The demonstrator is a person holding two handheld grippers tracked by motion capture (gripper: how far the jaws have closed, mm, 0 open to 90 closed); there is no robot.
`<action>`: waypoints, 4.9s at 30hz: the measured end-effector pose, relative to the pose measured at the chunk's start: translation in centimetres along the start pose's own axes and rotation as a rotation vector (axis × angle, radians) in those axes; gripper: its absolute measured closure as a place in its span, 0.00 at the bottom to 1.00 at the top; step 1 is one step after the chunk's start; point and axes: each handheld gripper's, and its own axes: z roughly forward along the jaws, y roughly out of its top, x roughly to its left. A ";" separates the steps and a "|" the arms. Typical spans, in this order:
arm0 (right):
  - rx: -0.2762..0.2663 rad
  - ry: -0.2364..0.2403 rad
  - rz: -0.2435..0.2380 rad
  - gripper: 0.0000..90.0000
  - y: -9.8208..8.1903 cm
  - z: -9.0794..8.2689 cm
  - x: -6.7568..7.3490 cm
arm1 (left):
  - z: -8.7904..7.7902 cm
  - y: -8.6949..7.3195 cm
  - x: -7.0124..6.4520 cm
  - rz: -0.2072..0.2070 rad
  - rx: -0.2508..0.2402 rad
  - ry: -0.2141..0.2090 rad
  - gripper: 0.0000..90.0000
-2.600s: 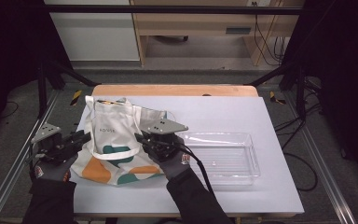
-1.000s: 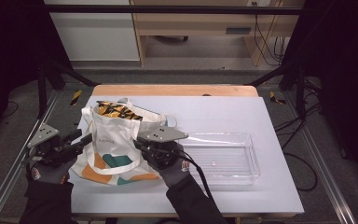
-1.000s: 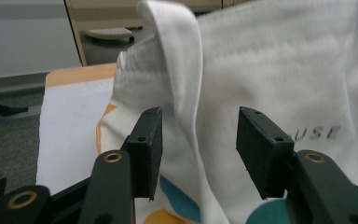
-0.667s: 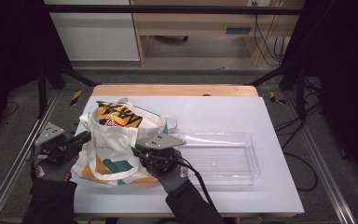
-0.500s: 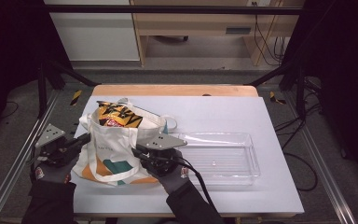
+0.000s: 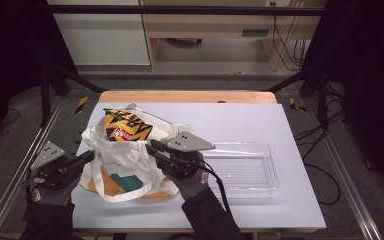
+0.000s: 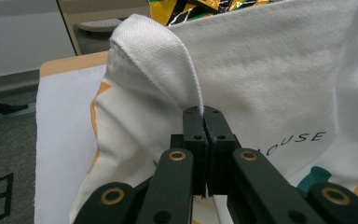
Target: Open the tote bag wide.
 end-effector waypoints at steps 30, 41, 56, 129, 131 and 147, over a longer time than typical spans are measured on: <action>0.098 0.004 -0.011 1.00 -0.1 3.5 0.3 | -0.3 -1.1 0.7 -0.011 0.037 0.004 0.98; 0.117 -0.033 -0.011 1.00 0.5 5.3 -0.3 | -0.3 -1.2 1.0 -0.022 0.038 0.002 0.98; 0.158 0.042 -0.035 1.00 -2.4 4.5 1.7 | -3.6 0.9 0.7 -0.057 -0.147 0.018 0.86; 0.302 -0.020 -0.004 1.00 -9.9 5.1 1.4 | 3.5 -3.1 -0.8 0.054 0.162 0.056 1.00; 0.300 -0.020 -0.008 1.00 -10.1 5.1 1.4 | 3.5 -3.5 -0.6 0.055 0.173 0.061 1.00; 0.301 -0.050 0.002 1.00 -10.9 5.0 1.1 | 3.8 -4.8 1.0 0.025 0.220 0.101 1.00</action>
